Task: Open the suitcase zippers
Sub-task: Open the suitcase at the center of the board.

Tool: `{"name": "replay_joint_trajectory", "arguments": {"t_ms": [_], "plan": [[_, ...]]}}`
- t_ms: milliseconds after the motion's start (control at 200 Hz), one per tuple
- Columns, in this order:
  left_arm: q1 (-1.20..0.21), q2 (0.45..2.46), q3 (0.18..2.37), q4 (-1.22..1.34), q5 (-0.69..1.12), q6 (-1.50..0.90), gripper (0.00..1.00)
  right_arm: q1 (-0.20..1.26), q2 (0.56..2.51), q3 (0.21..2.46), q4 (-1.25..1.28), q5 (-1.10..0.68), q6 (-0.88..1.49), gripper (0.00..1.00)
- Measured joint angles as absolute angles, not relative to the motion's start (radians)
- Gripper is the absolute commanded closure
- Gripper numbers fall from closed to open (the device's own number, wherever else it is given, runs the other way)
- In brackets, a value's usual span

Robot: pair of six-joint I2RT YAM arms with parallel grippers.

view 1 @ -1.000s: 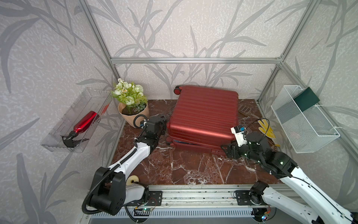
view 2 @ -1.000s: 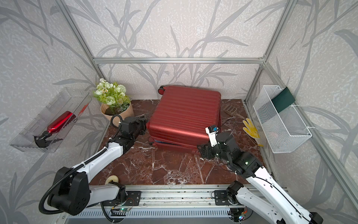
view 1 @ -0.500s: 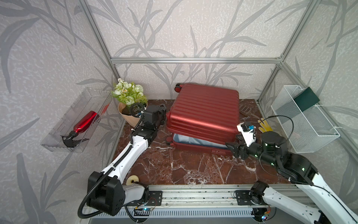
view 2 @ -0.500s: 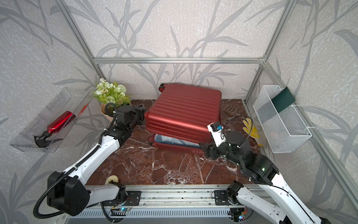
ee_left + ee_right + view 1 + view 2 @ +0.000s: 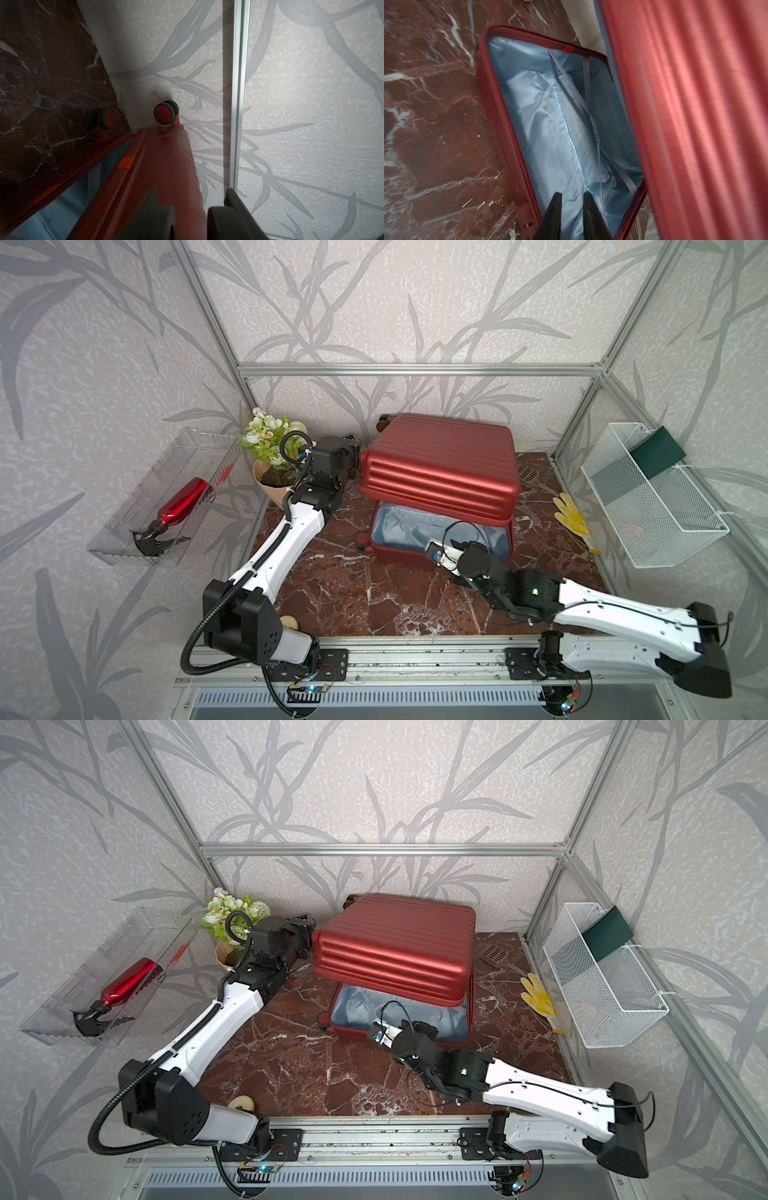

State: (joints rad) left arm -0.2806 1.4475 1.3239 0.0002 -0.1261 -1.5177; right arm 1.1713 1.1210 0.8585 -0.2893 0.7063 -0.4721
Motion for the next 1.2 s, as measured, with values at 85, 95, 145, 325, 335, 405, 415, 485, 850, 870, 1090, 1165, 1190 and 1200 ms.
{"name": "replay_joint_trajectory", "arguments": {"t_ms": [85, 95, 145, 325, 335, 405, 415, 485, 850, 870, 1090, 1165, 1190, 1200], "plan": [[-0.281, 1.455, 1.342, -0.001, -0.126, -1.517, 0.76, 1.163, 1.224, 0.835, -0.115, 0.765, -0.613, 1.00], [-0.281, 1.455, 1.343, -0.001, -0.126, -1.517, 0.76, 1.162, 1.234, 0.833, -0.100, 0.768, -0.618, 1.00], [-0.281, 1.457, 1.343, -0.002, -0.126, -1.513, 0.76, 1.149, 1.304, 0.829, 0.006, 0.789, -0.698, 1.00], [-0.282, 1.460, 1.343, -0.022, -0.126, -1.499, 0.67, 1.019, 1.493, 0.858, 0.275, 0.821, -0.907, 1.00], [-0.282, 1.460, 1.343, -0.023, -0.126, -1.497, 0.64, 1.010, 1.501, 0.865, 0.288, 0.822, -0.918, 1.00], [-0.282, 1.460, 1.343, -0.033, -0.126, -1.485, 0.41, 0.956, 1.534, 0.927, 0.335, 0.820, -0.965, 1.00], [-0.282, 1.460, 1.344, -0.035, -0.125, -1.482, 0.37, 0.948, 1.537, 0.940, 0.340, 0.820, -0.973, 1.00], [-0.282, 1.460, 1.354, -0.043, -0.126, -1.455, 0.18, 0.920, 1.552, 1.013, 0.359, 0.811, -1.007, 1.00], [-0.282, 1.298, 1.486, -0.125, -0.289, -1.168, 0.01, 0.695, 1.701, 1.524, 0.262, 0.632, -0.883, 1.00], [-0.282, 1.279, 1.486, -0.130, -0.297, -1.154, 0.01, 0.680, 1.719, 1.559, 0.253, 0.624, -0.866, 1.00], [-0.304, 1.163, 1.444, -0.152, -0.329, -1.068, 0.01, 0.515, 2.008, 2.050, 0.064, 0.500, -0.606, 0.79], [-0.315, 1.168, 1.412, -0.175, -0.311, -1.055, 0.01, 0.467, 2.087, 2.178, -0.015, 0.432, -0.489, 0.70], [-0.317, 1.174, 1.403, -0.183, -0.305, -1.053, 0.01, 0.451, 2.111, 2.217, -0.048, 0.415, -0.450, 0.68], [-0.318, 1.177, 1.398, -0.189, -0.302, -1.051, 0.01, 0.444, 2.120, 2.231, -0.060, 0.405, -0.430, 0.68]]}}
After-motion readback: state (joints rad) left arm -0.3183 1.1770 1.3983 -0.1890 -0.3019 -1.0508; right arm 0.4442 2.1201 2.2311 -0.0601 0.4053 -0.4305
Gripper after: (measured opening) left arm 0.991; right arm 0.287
